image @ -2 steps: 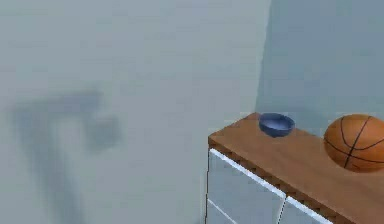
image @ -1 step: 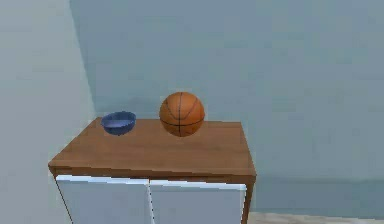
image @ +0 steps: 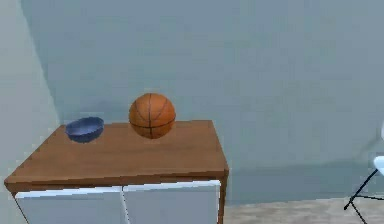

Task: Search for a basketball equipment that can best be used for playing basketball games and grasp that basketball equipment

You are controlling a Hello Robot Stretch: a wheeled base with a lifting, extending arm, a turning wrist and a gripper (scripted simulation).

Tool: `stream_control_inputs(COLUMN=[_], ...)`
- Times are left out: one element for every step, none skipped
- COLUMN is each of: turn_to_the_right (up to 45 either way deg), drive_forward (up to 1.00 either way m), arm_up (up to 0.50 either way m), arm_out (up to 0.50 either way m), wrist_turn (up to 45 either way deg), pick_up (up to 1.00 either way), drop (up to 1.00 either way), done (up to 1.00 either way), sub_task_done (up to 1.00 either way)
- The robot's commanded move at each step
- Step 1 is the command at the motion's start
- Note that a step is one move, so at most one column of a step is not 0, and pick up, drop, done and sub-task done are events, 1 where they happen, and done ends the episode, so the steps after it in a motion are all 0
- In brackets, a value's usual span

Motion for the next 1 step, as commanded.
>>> stream_control_inputs(turn_to_the_right=[0.0], drive_forward=[0.4], arm_up=[0.0], arm_out=[0.0], wrist_turn=[0.0], pick_up=[0.0], drop=[0.0], done=[0.0], sub_task_done=[0.0])
